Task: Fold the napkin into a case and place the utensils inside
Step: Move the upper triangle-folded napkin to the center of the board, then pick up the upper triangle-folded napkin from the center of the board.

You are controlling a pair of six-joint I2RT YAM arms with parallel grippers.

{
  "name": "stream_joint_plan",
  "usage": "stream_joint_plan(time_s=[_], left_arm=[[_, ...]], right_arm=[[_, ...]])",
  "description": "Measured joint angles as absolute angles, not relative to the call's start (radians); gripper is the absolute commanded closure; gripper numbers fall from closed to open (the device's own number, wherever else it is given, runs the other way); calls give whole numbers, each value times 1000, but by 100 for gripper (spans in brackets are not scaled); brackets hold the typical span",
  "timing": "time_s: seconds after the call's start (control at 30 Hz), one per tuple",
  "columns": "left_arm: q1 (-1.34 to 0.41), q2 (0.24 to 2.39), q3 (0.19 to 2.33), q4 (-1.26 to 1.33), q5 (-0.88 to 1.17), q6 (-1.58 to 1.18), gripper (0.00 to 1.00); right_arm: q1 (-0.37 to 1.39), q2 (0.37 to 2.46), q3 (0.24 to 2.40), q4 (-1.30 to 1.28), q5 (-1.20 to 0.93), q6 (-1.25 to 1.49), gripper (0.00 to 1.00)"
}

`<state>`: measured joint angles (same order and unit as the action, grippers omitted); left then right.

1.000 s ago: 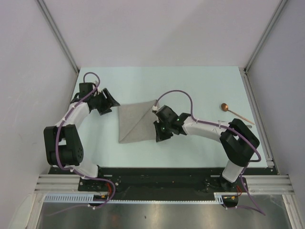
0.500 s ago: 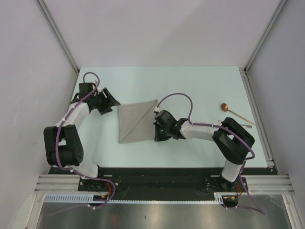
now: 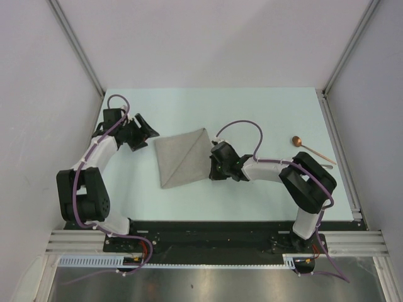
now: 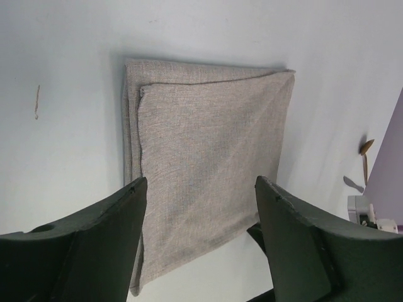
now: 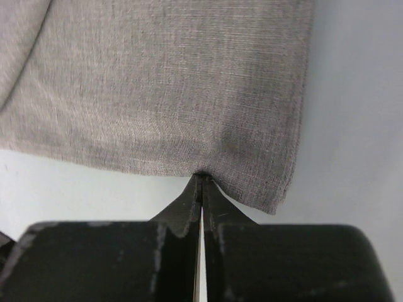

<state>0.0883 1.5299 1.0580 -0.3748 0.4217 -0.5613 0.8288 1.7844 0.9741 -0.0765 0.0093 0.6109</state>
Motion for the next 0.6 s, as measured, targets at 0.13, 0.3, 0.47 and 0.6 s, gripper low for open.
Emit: stream_joint_plan(time_s=[0.13, 0.3, 0.47, 0.6], left_arm=[[88, 1540, 1059, -375, 422, -576, 22], [88, 1576, 1064, -384, 419, -578, 23], [96, 1625, 1064, -403, 403, -583, 31], [113, 1673, 1065, -393, 403, -593, 36]], right_arm=[[776, 1800, 972, -23, 15, 585, 100], [700, 1814, 982, 7, 31, 527, 100], [669, 1798, 990, -41, 63, 447, 79], [753, 1774, 1048, -196, 115, 385, 54]])
